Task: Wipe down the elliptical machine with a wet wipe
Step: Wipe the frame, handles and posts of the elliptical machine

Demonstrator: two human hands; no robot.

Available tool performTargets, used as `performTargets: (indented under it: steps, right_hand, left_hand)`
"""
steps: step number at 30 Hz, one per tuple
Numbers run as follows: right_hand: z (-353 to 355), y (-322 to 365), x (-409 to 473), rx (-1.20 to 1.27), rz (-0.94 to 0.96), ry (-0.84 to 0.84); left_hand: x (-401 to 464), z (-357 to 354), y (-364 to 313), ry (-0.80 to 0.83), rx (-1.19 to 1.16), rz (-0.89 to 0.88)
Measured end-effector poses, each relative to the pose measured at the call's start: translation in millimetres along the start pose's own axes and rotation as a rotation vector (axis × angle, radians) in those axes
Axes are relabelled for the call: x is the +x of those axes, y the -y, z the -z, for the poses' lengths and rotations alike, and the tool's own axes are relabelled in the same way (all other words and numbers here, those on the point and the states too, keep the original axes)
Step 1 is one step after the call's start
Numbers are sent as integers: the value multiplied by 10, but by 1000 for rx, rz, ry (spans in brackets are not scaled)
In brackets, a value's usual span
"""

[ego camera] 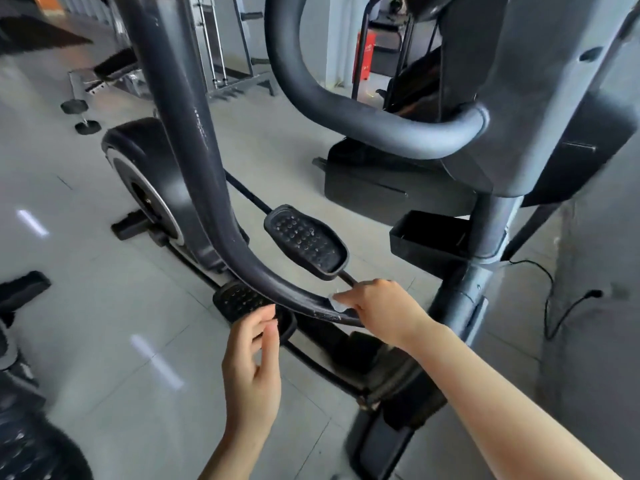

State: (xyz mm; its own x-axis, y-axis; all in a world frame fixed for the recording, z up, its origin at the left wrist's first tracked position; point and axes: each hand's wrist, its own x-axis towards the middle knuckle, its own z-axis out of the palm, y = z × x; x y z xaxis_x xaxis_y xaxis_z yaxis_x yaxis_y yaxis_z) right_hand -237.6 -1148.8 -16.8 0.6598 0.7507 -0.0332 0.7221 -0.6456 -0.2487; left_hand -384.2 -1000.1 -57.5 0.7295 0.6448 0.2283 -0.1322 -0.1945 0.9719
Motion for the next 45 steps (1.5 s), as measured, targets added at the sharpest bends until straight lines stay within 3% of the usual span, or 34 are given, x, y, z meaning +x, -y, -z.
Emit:
performTargets:
  steps: [5,9,15,19,22,29,33,37,39,42,45]
  right_hand:
    - [27,-199,-313,5,-49,7]
    - [80,-208,-476,311,-106,-123]
    - [-131,-194,-336,343,-216,-245]
    - [-264,-104,-279,244,-50,-419]
    - [-260,-209,-262,267,63,-452]
    - [-261,-428,-437,-52,183,-535]
    - [-246,-443,-453,-163,218,-500]
    - [-282,-383,-466,-41,145,-580]
    - [-280,-181,-507,51,215,-614]
    - [-347,252,-444,167,307,-593]
    - [-530,569,-311,244,233,-587]
  left_hand:
    - [-61,61,73,-2,32,30]
    - [-118,-10,89,32,79,26]
    - [-112,-123,111,48,124,-21]
    - [-109,-175,119,33,144,-13]
    - [-151,-181,125,-9,157,24]
    - [-187,-175,184,-91,192,41]
    - [-196,-181,168,-129,200,26]
    - [-83,-32,172,-150,201,52]
    - [24,68,194,-154,176,93]
    - [248,218,263,-34,96,151]
    - [510,354,351,236,12,188]
